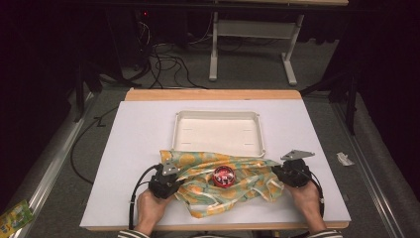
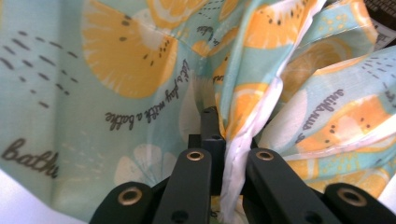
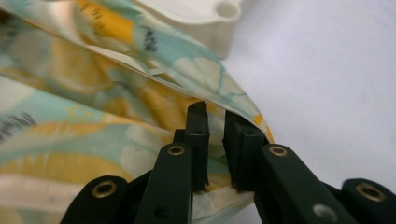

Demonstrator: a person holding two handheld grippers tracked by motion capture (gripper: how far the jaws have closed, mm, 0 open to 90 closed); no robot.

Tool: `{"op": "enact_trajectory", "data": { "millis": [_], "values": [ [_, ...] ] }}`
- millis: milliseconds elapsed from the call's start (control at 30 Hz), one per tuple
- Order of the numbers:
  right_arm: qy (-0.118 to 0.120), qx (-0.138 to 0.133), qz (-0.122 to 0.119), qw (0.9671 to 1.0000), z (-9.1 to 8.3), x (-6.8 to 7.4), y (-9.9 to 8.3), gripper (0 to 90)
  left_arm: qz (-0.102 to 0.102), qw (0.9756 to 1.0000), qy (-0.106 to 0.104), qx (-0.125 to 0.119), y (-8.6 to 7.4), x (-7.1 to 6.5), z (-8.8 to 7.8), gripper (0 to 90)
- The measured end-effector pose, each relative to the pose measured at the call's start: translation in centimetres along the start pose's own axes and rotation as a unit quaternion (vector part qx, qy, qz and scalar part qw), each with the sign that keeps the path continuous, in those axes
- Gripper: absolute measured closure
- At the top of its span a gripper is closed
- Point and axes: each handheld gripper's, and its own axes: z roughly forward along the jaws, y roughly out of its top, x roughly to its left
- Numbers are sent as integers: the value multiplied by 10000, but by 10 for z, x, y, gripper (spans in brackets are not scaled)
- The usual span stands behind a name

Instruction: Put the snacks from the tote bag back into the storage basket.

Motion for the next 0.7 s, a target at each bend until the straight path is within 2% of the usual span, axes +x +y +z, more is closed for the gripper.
{"op": "enact_trajectory", "data": {
  "millis": [200, 300, 467, 533, 567, 667, 700],
  "values": [
    [313, -292, 41, 9991, -16, 8, 1, 734, -49, 10000, -33, -24, -1, 0, -1, 900],
    [411, -400, -8, 9984, -27, 17, 3, 693, -50, 10000, -31, -25, -1, 0, -1, 900],
    [558, -608, -186, 9964, -40, 37, 10, 693, -63, 10000, -45, -62, -1, -1, -1, 900],
    [643, -649, -225, 9956, -41, 46, 13, 711, -62, 9999, -52, -79, -1, -2, -1, 900],
    [670, -638, -334, 9951, -39, 55, 14, 727, -62, 9999, -52, -79, -1, -2, -1, 900],
    [770, -606, -411, 9943, -31, 71, 16, 759, -51, 9999, -61, -99, -1, -3, -3, 900],
    [770, -606, -411, 9943, -31, 71, 16, 759, -51, 9999, -61, -99, -1, -3, -3, 900]
  ]
}}
